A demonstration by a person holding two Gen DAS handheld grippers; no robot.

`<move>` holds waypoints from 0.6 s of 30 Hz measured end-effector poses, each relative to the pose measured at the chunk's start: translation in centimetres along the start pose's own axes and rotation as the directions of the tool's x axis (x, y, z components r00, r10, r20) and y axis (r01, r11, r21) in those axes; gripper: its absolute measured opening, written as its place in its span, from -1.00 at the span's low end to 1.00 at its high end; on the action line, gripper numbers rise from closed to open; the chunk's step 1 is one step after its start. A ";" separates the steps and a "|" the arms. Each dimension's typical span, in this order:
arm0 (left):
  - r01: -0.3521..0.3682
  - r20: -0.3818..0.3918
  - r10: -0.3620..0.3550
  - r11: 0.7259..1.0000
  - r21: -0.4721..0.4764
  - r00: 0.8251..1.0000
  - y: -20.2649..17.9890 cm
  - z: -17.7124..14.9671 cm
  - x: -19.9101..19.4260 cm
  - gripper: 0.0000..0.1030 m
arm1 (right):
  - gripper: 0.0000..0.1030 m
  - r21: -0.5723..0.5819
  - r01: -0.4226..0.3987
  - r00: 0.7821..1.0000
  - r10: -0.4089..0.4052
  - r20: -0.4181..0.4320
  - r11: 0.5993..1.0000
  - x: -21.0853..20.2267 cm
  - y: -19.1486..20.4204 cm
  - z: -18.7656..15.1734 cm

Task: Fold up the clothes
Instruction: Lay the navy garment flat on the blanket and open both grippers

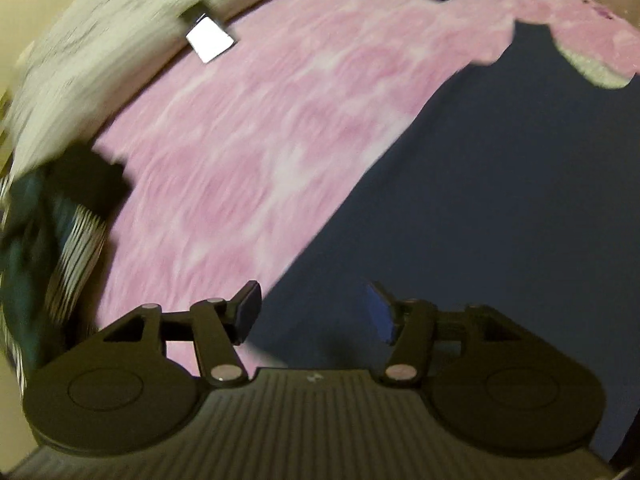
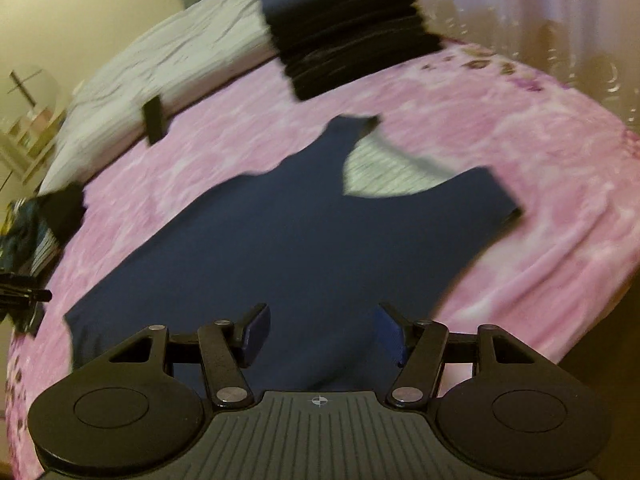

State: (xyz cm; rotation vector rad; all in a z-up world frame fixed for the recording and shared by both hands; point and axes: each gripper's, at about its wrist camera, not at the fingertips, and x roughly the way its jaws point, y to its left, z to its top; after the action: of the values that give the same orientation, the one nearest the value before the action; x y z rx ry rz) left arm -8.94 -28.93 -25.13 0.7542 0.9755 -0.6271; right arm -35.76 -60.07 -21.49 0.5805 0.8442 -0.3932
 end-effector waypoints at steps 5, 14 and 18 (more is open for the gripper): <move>0.047 0.019 -0.048 0.999 0.018 0.999 2.9 -5.3 0.4 0.07 | 0.19 -0.040 0.005 0.998 -0.007 -0.070 0.999 0.7 6.6 -4.5; 0.211 0.060 -0.210 0.978 -0.007 0.976 7.3 -10.6 4.2 0.01 | 0.19 -0.093 0.032 0.988 -0.046 -0.150 0.995 1.2 17.2 -13.9; 0.317 0.073 -0.310 0.942 -0.109 0.948 8.9 -10.0 6.1 0.01 | 0.58 -0.096 0.026 0.981 -0.044 -0.189 0.995 1.2 19.5 -16.5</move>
State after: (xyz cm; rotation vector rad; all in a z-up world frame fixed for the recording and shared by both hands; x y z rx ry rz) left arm -4.50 -16.53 -31.71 0.4751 1.0822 -0.8537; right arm -34.13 -34.72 -24.83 0.5231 1.0528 -0.3316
